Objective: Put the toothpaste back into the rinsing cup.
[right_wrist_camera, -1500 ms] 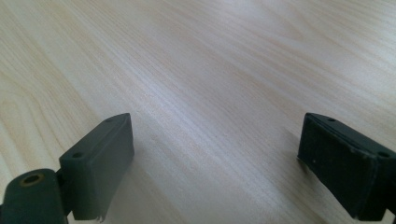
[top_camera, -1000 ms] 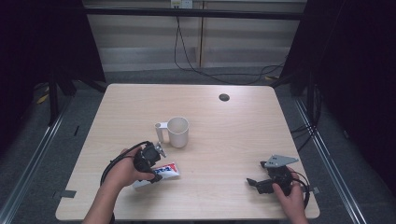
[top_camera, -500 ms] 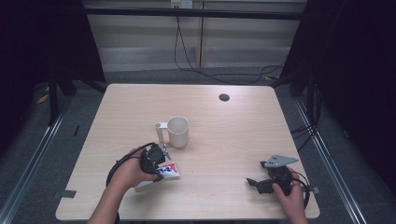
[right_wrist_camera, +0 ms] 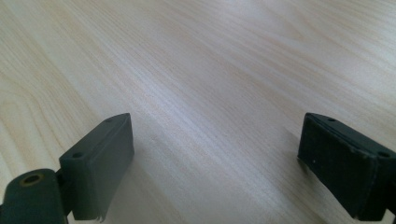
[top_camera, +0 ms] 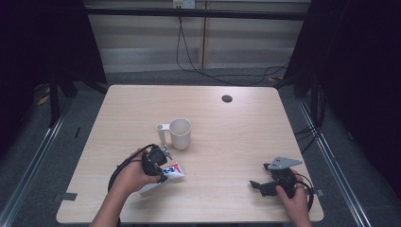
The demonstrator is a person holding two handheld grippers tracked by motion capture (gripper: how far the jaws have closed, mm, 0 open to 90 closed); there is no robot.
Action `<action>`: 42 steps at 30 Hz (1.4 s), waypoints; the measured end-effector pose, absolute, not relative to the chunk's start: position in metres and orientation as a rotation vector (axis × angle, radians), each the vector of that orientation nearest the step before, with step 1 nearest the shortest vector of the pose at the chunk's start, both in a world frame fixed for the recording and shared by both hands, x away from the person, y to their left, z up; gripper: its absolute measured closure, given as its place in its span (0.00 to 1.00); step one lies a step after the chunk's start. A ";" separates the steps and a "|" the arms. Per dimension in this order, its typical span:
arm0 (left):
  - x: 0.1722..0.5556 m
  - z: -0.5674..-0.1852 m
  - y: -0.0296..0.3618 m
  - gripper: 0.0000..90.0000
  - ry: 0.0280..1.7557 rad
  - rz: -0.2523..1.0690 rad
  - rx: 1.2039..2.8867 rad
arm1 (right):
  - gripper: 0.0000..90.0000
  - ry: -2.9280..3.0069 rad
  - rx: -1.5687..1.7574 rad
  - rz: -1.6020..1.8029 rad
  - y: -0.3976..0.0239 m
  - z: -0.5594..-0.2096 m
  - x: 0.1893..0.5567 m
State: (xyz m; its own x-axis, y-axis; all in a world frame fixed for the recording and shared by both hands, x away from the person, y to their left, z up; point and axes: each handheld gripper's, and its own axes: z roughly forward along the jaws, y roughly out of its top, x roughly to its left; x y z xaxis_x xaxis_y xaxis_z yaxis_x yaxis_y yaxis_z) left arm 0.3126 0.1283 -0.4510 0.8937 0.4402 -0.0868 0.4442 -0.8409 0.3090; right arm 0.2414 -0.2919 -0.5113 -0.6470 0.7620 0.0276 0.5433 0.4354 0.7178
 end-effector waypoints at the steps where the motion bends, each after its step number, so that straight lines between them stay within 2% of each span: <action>1: 0.313 -0.448 0.130 0.76 0.670 -0.016 2.706 | 0.11 2.391 1.124 1.030 -0.292 -0.511 0.241; 25: 0.308 -0.425 0.149 0.76 0.798 0.031 2.372 | 0.11 2.391 1.124 1.030 -0.292 -0.511 0.241; 35: 0.307 -0.412 0.154 0.76 0.839 0.088 2.188 | 0.11 2.390 1.124 1.030 -0.292 -0.511 0.241; 42: 0.308 -0.407 0.156 0.76 0.845 0.122 2.126 | 0.11 2.391 1.124 1.030 -0.292 -0.511 0.241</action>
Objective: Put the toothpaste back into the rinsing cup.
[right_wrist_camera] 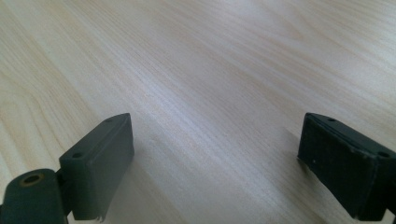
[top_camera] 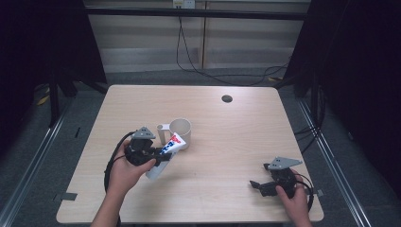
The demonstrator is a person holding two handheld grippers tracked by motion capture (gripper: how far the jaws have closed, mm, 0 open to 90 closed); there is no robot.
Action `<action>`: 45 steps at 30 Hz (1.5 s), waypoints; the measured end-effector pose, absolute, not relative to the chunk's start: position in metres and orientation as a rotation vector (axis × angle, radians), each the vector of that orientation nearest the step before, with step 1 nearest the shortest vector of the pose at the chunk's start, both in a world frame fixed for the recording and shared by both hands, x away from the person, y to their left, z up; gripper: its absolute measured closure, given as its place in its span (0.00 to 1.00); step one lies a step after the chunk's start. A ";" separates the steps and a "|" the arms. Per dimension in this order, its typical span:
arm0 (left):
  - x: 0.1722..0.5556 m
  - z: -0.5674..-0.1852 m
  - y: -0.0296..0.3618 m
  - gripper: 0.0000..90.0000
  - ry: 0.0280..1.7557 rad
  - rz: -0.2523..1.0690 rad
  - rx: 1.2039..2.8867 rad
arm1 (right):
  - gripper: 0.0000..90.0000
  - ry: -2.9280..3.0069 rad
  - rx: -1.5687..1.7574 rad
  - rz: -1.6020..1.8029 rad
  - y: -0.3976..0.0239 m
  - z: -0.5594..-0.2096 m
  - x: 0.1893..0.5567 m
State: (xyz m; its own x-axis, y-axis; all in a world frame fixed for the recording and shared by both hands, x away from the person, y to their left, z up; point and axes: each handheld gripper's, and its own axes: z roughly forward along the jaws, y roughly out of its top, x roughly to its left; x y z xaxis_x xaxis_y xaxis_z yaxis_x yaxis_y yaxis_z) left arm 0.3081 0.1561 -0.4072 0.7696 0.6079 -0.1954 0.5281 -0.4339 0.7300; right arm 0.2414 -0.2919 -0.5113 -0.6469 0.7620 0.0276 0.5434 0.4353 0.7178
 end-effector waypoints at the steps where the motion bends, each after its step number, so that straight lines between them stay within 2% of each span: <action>1: 0.308 -0.407 0.157 0.76 0.842 0.139 2.113 | 0.11 2.390 1.124 1.031 -0.292 -0.511 0.241; 25: 0.312 -0.390 0.151 0.76 0.837 0.215 1.926 | 0.11 2.391 1.124 1.030 -0.292 -0.511 0.241; 45: 0.320 -0.383 0.143 0.76 0.852 0.271 1.852 | 0.11 2.391 1.124 1.030 -0.292 -0.511 0.241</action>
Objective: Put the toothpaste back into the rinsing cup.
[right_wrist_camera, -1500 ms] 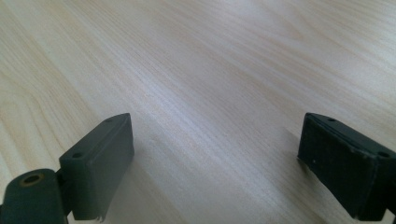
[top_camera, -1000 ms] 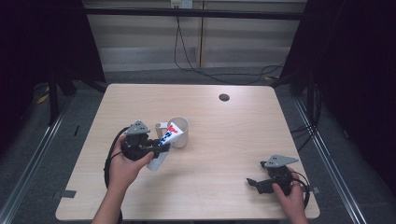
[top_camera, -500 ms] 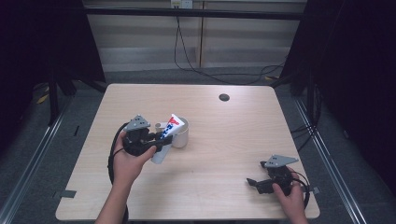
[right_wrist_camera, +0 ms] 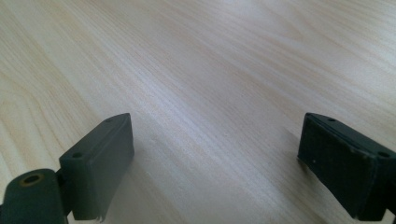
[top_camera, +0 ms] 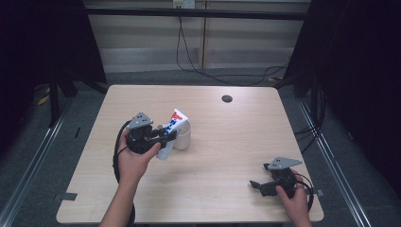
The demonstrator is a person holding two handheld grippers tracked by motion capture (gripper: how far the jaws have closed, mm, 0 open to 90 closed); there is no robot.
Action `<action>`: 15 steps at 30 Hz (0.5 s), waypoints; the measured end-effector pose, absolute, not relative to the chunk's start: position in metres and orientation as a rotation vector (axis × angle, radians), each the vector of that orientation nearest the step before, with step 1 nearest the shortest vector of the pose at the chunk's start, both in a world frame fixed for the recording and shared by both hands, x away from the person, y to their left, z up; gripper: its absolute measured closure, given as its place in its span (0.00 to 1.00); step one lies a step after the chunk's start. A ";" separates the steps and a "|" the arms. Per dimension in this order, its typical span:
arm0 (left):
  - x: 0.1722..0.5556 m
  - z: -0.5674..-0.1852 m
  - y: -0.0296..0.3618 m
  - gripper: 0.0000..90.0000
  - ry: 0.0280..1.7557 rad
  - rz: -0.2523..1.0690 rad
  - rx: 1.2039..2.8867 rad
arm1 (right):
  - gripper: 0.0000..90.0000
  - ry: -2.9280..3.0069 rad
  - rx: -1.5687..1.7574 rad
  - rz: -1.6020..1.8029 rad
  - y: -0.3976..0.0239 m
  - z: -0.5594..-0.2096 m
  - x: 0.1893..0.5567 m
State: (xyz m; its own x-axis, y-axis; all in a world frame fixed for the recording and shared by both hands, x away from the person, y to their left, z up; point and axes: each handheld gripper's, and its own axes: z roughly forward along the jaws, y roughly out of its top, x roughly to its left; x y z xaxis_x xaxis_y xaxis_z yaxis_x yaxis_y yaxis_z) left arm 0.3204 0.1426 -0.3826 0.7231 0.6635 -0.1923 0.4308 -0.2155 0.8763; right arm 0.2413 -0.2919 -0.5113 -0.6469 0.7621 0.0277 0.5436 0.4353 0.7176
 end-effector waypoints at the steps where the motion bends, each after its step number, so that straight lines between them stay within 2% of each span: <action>1: 0.321 -0.383 0.142 0.76 0.848 0.277 1.850 | 0.11 2.390 1.124 1.031 -0.292 -0.511 0.241; 15: 0.331 -0.380 0.136 0.76 0.846 0.307 1.775 | 0.11 2.391 1.124 1.030 -0.292 -0.511 0.241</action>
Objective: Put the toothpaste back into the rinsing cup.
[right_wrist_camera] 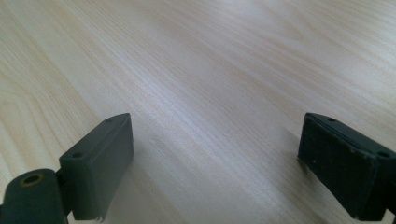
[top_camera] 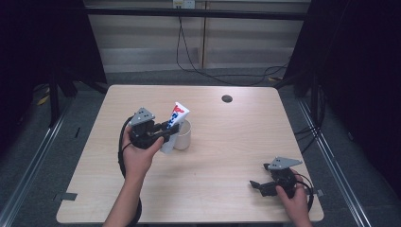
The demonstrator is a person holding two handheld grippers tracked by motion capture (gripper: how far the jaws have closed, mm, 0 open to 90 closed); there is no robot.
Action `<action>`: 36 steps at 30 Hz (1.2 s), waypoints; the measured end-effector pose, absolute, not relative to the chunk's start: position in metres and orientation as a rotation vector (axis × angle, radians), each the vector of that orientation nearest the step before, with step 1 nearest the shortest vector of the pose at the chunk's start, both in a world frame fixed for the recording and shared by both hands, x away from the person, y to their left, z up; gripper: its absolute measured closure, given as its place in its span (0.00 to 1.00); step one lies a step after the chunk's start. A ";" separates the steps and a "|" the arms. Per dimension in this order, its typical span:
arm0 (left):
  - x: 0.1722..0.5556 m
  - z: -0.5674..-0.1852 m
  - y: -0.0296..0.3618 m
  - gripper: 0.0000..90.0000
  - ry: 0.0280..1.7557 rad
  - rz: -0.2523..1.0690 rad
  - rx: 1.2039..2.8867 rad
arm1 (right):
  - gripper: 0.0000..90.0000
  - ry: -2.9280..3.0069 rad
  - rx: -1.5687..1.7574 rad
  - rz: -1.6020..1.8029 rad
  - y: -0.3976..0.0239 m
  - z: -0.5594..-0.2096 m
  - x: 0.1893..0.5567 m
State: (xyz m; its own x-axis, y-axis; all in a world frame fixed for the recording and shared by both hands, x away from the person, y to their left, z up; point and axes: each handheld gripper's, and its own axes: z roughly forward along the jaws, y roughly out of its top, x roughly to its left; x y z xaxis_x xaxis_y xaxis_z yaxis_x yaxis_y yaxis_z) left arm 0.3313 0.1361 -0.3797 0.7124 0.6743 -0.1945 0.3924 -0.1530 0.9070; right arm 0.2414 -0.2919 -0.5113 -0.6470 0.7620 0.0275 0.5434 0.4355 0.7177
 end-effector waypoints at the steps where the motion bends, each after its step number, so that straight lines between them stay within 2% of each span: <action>1: 0.332 -0.379 0.136 0.76 0.852 0.310 1.766 | 0.11 2.391 1.124 1.030 -0.292 -0.511 0.241; 36: 0.364 -0.371 0.118 0.76 0.904 0.400 1.726 | 0.11 2.391 1.122 1.030 -0.292 -0.511 0.241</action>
State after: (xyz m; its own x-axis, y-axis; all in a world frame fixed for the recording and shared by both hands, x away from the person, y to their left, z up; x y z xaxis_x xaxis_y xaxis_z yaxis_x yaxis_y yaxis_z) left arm 0.3635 0.1184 -0.3710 0.6528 0.7383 -0.1698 0.3706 -0.1158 0.9215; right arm 0.2414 -0.2919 -0.5113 -0.6473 0.7618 0.0266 0.5425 0.4359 0.7181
